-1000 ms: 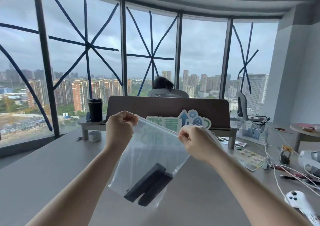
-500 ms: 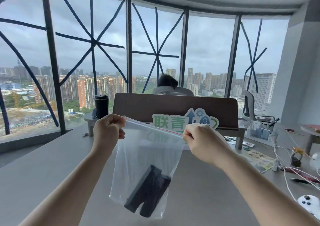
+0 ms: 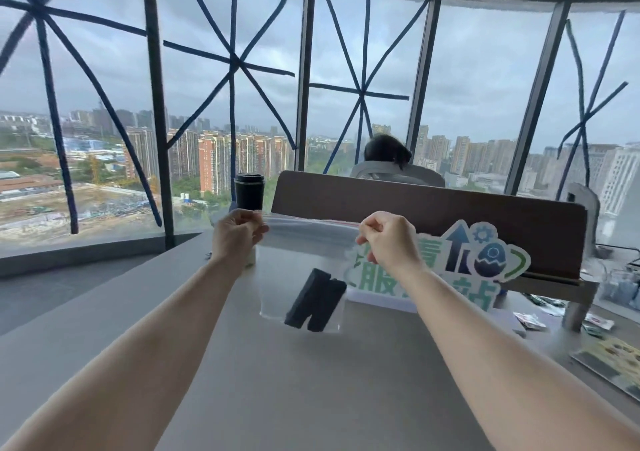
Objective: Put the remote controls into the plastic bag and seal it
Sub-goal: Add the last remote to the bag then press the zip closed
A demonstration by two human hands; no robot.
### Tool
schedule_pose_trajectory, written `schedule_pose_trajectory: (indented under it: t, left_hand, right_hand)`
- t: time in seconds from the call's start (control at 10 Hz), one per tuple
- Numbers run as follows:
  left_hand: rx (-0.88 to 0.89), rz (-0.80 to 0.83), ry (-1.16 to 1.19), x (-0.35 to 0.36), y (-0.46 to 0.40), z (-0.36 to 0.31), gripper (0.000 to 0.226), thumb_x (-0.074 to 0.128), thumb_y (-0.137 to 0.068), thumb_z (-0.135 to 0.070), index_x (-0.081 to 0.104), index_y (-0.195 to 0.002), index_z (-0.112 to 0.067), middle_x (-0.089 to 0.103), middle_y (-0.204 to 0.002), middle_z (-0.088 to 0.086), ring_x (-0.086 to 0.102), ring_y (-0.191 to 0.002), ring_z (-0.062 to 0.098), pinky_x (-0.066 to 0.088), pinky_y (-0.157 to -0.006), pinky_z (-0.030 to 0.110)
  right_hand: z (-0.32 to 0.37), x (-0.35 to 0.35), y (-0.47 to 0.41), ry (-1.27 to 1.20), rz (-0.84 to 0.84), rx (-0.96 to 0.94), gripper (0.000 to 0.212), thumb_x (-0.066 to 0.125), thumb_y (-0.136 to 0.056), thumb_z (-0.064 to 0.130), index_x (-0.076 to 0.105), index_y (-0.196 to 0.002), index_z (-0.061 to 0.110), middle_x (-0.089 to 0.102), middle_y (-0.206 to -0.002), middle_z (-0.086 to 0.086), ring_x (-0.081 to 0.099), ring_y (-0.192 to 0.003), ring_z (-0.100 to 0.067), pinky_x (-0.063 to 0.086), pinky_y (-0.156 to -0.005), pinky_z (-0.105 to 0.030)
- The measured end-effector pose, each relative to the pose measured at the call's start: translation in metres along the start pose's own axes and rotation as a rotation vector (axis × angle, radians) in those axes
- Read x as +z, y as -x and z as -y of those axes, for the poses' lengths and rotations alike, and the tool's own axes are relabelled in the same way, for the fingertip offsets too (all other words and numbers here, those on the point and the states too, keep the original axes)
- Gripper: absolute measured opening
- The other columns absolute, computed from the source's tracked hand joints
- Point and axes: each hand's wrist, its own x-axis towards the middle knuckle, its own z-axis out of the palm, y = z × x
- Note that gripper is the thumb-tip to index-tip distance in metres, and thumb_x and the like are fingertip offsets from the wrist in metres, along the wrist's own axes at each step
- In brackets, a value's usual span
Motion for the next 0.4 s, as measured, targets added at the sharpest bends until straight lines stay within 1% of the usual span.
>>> schedule_pose_trajectory:
  t: [0.1,0.2,0.3,0.4]
  left_hand:
    - [-0.037,-0.065,-0.067,-0.023,-0.021,0.036,0.015,0.061,-0.088,-0.009,0.064,-0.074,-0.016,0.071,-0.080,0.012,0.068,-0.080,0.023,0.056,-0.077,0.034]
    - [-0.115,-0.101,-0.067,-0.046,-0.021,0.079,0.014,0.062,-0.086,-0.009,0.065,-0.073,-0.013,0.069,-0.078,0.013,0.067,-0.080,0.024,0.054,-0.087,0.039]
    - [-0.174,-0.096,-0.097,-0.064,-0.009,0.117,0.011,0.060,-0.084,-0.010,0.066,-0.075,-0.012,0.069,-0.075,0.013,0.064,-0.079,0.026,0.052,-0.089,0.042]
    - [-0.228,-0.117,-0.142,-0.085,0.013,0.145,0.014,0.057,-0.085,-0.014,0.069,-0.085,-0.007,0.066,-0.075,0.013,0.061,-0.079,0.028,0.049,-0.086,0.042]
  right_hand:
    - [-0.018,0.039,0.003,0.023,0.106,0.022,0.022,0.059,-0.090,0.014,0.068,-0.070,0.015,0.076,-0.074,-0.001,0.057,-0.038,-0.010,0.052,-0.045,-0.027]
    - [-0.041,0.071,0.026,0.074,0.234,0.067,0.020,0.060,-0.087,0.016,0.070,-0.070,0.012,0.076,-0.071,-0.003,0.062,-0.040,-0.014,0.058,-0.056,-0.033]
    - [-0.060,0.094,0.055,0.077,0.380,0.141,0.013,0.065,-0.083,0.016,0.071,-0.072,0.011,0.076,-0.073,-0.009,0.062,-0.043,-0.015,0.058,-0.062,-0.034]
    - [-0.069,0.098,0.085,0.020,0.545,0.207,0.009,0.066,-0.083,0.015,0.070,-0.077,0.010,0.075,-0.077,-0.006,0.061,-0.044,-0.015,0.055,-0.059,-0.032]
